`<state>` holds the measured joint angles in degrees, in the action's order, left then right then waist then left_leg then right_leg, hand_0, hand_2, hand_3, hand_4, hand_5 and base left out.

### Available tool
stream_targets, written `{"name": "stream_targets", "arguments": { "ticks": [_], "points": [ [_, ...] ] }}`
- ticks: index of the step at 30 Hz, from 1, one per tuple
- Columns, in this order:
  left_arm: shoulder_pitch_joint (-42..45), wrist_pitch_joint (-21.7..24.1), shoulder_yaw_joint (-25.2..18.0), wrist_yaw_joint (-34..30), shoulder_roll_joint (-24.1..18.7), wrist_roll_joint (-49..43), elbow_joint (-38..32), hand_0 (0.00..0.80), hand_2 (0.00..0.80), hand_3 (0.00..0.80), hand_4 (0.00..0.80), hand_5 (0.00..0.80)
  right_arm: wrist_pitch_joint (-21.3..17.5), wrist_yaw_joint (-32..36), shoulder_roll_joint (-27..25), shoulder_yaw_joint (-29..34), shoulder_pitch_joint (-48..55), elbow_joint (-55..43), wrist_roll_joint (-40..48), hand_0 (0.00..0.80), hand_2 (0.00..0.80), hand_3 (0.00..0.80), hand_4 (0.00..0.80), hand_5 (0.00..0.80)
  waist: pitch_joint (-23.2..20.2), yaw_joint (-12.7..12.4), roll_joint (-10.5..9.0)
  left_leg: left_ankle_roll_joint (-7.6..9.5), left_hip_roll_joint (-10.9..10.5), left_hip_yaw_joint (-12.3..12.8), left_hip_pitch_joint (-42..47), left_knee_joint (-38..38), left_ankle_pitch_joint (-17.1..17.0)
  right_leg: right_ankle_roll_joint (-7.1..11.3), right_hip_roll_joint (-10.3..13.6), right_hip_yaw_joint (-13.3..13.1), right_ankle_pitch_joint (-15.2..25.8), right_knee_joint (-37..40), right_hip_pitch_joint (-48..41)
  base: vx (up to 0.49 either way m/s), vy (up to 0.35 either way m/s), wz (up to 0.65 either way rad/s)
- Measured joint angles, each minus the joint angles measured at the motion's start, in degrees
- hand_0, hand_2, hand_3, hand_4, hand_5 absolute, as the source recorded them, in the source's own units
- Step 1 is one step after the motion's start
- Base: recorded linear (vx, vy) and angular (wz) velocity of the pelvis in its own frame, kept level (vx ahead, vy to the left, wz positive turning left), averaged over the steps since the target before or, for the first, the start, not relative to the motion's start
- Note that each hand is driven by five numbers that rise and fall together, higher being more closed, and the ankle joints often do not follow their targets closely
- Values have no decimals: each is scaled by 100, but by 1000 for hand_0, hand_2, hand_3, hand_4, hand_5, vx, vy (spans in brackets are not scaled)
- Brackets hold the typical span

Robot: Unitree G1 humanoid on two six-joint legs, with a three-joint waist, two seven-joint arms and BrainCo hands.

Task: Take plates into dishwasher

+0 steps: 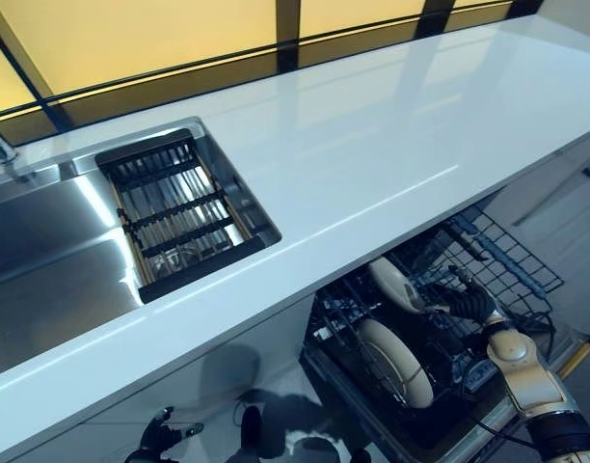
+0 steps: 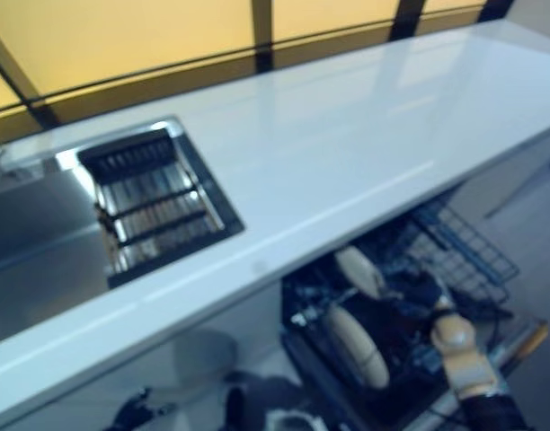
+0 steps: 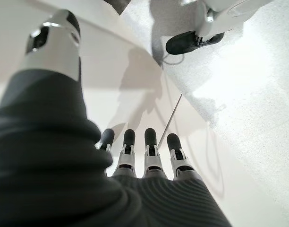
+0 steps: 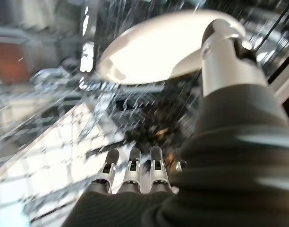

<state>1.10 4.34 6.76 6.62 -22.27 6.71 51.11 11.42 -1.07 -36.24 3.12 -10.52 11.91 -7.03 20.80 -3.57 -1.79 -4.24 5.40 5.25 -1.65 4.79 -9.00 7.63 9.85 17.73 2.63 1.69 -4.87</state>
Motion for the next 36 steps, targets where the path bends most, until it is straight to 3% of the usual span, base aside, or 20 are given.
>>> {"name": "stream_targets", "arguments": {
  "ticks": [7,13,20,25,26,36],
  "points": [
    [185,20,-217,1,-72,-149,181,0,0,0,0,0,108,-318,-165,915,667,-281,409,0,0,0,0,0,-303,242,-199,-61,120,181,107,0,48,-54,-94,-194,-12,8,17,-17,-61,-14],
    [387,41,-233,0,-72,-151,241,0,0,0,0,0,271,-712,-175,1341,1128,-266,1035,0,0,0,0,0,-530,478,-147,-117,238,403,225,2,96,-97,-171,-423,-3,42,63,-34,-86,-21],
    [537,41,-79,-12,-8,-152,449,0,0,0,0,0,358,-946,-176,1531,1557,194,1915,0,0,0,0,0,-834,771,131,-245,456,759,417,-1,170,-179,-345,-655,32,144,114,-90,-116,-31],
    [302,46,352,-25,33,-143,449,0,0,0,0,0,367,-1049,-204,1496,1426,628,2374,0,0,0,0,0,-784,927,374,-266,513,923,300,-8,163,-222,-372,-797,49,-24,451,-218,-24,-26],
    [158,46,534,-9,49,-125,446,0,0,0,0,0,364,-1047,-273,1411,1276,789,2579,0,0,0,0,0,-692,981,451,-258,511,1029,244,-39,156,-225,-347,-863,48,-142,624,-198,-15,-33],
    [-780,167,959,50,203,110,504,0,0,0,0,0,249,-723,-379,725,235,1884,3939,0,0,0,0,0,117,1070,913,-286,510,1060,-158,-144,147,-273,-308,-1030,55,-628,1411,-159,4,-21]
  ]
}}
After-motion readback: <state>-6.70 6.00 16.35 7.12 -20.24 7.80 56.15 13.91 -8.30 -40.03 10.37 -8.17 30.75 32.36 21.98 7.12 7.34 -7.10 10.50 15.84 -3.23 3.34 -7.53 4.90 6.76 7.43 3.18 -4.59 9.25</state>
